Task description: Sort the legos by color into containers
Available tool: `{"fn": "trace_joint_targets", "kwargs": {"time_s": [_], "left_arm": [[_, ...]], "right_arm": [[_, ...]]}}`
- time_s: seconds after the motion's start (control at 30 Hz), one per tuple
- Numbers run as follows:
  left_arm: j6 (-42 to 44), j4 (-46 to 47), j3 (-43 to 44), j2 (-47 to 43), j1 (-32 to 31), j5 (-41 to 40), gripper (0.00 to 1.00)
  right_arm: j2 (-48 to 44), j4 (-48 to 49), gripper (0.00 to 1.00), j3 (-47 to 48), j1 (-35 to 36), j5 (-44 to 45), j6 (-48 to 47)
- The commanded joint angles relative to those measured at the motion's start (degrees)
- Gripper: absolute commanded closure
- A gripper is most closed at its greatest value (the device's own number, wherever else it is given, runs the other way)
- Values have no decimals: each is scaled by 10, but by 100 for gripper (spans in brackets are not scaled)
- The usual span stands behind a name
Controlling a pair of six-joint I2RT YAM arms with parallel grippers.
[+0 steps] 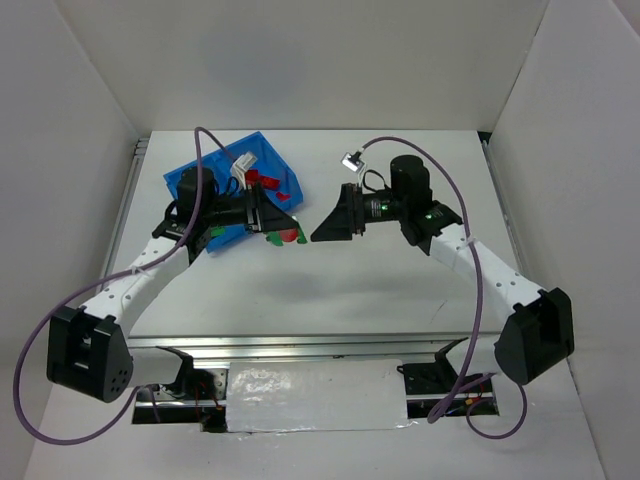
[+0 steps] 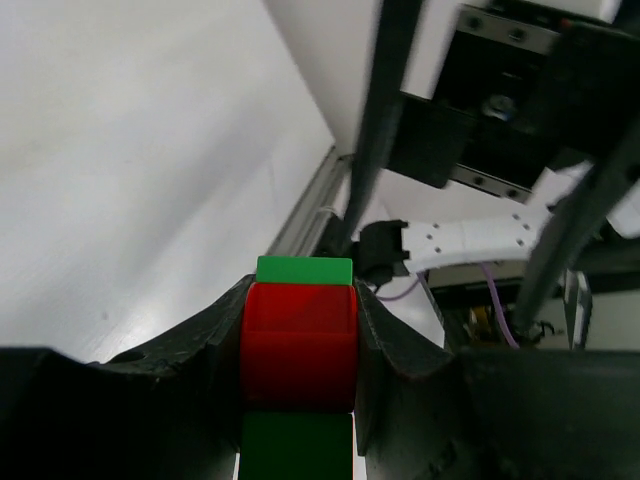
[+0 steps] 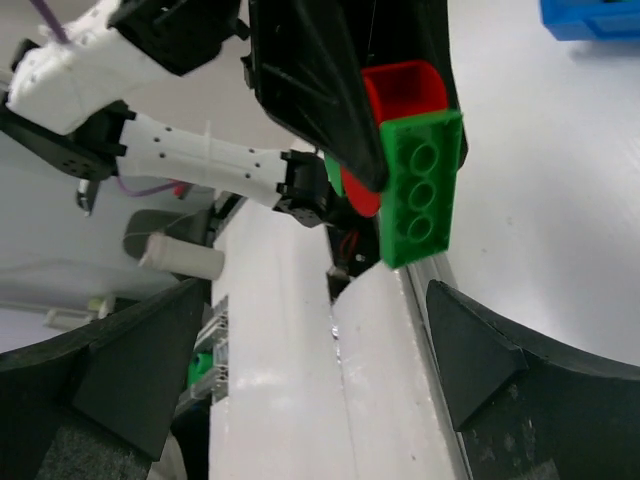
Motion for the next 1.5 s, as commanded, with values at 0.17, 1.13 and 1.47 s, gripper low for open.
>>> {"fn": "trace_joint_targets", "kwargs": {"time_s": [0.17, 1.13, 1.47], "left_arm": [[-80, 252, -23, -44, -8, 138, 100], [5, 108, -9, -97, 7, 148, 100], [19, 73, -6, -108, 26, 129, 100]], "right_arm": [[39, 120, 10, 18, 43, 14, 97], [21, 292, 100, -42, -13, -75, 118], [44, 293, 100, -40, -22, -36, 121]]}}
